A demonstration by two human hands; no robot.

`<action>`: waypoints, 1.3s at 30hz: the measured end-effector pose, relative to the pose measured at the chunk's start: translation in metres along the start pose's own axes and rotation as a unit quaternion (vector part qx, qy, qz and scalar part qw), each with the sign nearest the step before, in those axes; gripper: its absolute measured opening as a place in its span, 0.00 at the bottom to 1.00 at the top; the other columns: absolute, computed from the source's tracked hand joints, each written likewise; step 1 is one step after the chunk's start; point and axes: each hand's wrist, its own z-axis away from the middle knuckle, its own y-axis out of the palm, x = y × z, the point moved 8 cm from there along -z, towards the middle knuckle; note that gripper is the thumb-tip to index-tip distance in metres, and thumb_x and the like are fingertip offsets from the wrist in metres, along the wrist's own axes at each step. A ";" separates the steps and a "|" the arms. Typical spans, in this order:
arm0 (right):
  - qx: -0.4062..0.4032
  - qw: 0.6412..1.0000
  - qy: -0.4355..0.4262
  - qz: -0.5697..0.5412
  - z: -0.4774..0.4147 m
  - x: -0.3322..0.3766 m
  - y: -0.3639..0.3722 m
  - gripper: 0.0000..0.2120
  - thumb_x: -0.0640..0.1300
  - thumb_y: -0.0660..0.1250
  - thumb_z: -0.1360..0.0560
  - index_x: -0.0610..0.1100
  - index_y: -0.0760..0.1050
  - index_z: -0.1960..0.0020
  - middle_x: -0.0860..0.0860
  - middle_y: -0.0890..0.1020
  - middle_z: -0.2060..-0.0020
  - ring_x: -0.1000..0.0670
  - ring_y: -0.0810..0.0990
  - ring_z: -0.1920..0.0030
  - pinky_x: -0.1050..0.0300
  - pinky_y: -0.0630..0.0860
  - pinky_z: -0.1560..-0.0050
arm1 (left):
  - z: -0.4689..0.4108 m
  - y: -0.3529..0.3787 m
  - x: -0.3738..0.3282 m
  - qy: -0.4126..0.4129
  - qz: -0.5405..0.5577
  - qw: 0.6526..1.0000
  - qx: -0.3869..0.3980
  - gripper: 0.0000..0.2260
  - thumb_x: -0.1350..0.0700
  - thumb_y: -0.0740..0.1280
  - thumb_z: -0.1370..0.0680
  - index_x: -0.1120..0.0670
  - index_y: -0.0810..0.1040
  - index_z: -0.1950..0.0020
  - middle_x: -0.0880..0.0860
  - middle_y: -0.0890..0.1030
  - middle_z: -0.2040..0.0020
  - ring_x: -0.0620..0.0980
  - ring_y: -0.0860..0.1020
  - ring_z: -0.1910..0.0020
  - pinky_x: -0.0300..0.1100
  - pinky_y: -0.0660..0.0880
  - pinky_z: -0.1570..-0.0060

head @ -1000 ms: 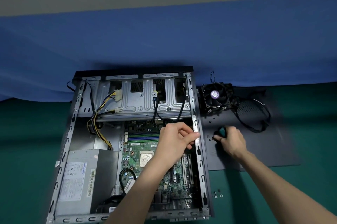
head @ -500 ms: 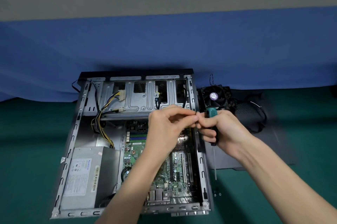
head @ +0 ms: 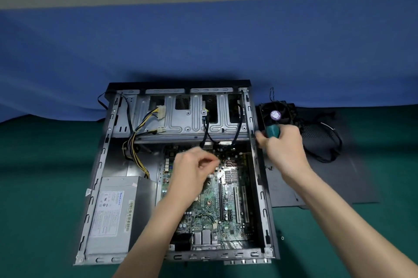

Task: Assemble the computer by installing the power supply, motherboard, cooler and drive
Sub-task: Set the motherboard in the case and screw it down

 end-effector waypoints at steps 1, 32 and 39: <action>-0.015 0.998 -0.017 0.054 -0.002 -0.003 0.001 0.13 0.44 0.68 0.24 0.43 0.71 0.66 0.49 0.74 0.71 0.48 0.71 0.68 0.56 0.70 0.66 | 0.001 0.012 0.014 -0.015 -0.047 0.999 0.024 0.07 0.57 0.71 0.25 0.57 0.83 0.49 0.46 0.79 0.57 0.39 0.76 0.62 0.30 0.74 0.54; -0.041 0.978 -0.084 -0.187 -0.010 -0.050 0.014 0.23 0.52 0.72 0.27 0.49 0.62 0.73 0.55 0.62 0.77 0.54 0.59 0.73 0.57 0.59 0.71 | -0.028 0.135 0.041 -0.033 -0.150 0.973 0.171 0.06 0.62 0.59 0.21 0.59 0.76 0.50 0.57 0.77 0.51 0.54 0.75 0.54 0.48 0.73 0.54; -0.045 0.978 -0.085 -0.187 -0.009 -0.051 0.014 0.23 0.52 0.71 0.26 0.49 0.64 0.73 0.55 0.63 0.77 0.54 0.60 0.73 0.56 0.59 0.71 | -0.027 0.134 0.037 -0.105 -0.092 0.974 0.177 0.11 0.64 0.54 0.25 0.58 0.72 0.46 0.58 0.77 0.56 0.56 0.76 0.58 0.50 0.72 0.58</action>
